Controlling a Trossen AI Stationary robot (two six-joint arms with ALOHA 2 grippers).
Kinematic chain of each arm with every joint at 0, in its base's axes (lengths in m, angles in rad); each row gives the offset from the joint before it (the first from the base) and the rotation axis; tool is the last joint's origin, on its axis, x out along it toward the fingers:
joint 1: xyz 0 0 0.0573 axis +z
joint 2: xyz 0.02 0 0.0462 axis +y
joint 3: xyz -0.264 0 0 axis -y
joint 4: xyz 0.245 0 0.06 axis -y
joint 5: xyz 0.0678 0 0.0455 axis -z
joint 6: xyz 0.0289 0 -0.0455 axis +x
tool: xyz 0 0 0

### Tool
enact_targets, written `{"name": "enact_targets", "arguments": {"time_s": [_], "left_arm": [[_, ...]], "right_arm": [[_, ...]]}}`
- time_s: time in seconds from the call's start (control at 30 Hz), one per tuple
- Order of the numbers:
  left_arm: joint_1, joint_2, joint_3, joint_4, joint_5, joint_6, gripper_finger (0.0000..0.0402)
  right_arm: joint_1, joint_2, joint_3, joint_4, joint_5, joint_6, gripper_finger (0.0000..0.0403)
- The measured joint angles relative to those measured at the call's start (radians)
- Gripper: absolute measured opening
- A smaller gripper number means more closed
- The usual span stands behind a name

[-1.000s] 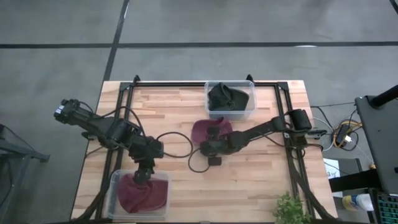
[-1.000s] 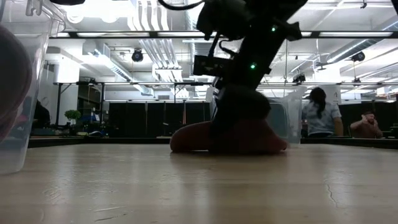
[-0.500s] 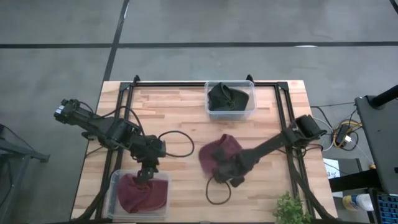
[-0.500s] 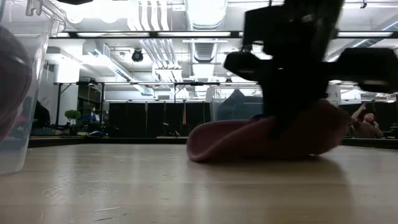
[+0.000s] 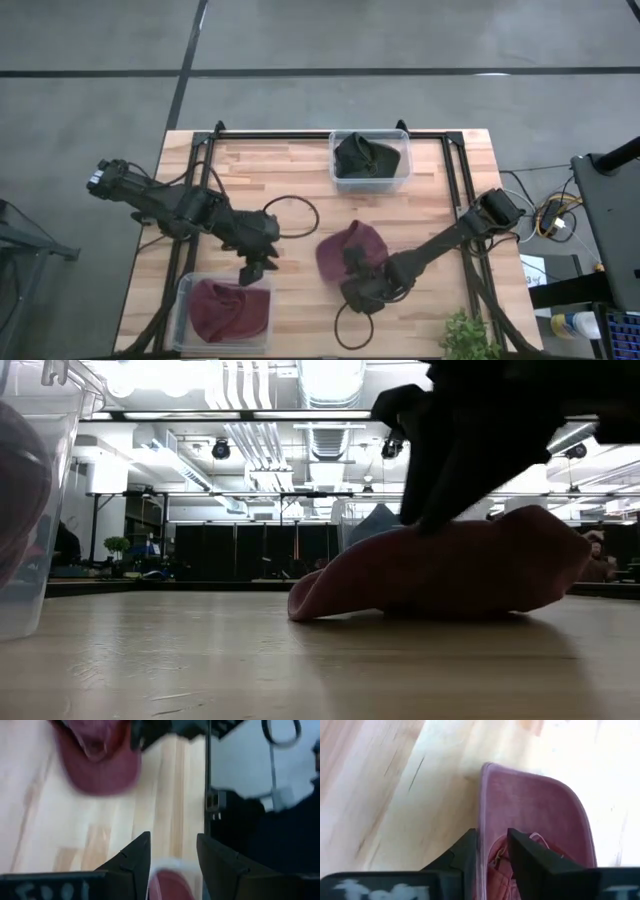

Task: Pick & Place hat
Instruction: Put the red cap into the bottom transparent bin

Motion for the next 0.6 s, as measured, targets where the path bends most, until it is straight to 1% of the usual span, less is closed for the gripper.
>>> {"name": "enact_targets", "arguments": {"time_s": [0.1,0.2,0.3,0.47,0.6], "left_arm": [[0.034,0.009,0.000,0.043,-0.054,-0.009,0.0151],[0.085,0.033,0.000,0.045,-0.061,-0.029,0.0151],[0.134,0.066,0.000,0.046,-0.061,-0.016,0.0151],[0.224,0.138,0.000,0.065,-0.053,0.051,0.0151],[0.299,0.207,0.000,0.070,-0.052,0.150,0.0151]], "right_arm": [[0.001,0.000,0.018,-0.024,0.004,0.064,0.0125],[0.012,0.000,0.033,-0.038,0.004,0.130,0.0152],[0.021,-0.002,0.045,-0.082,0.004,0.193,0.0183],[0.045,-0.002,0.047,-0.104,0.005,0.233,0.0230],[0.065,-0.002,0.046,-0.108,0.007,0.254,0.0255]]}}
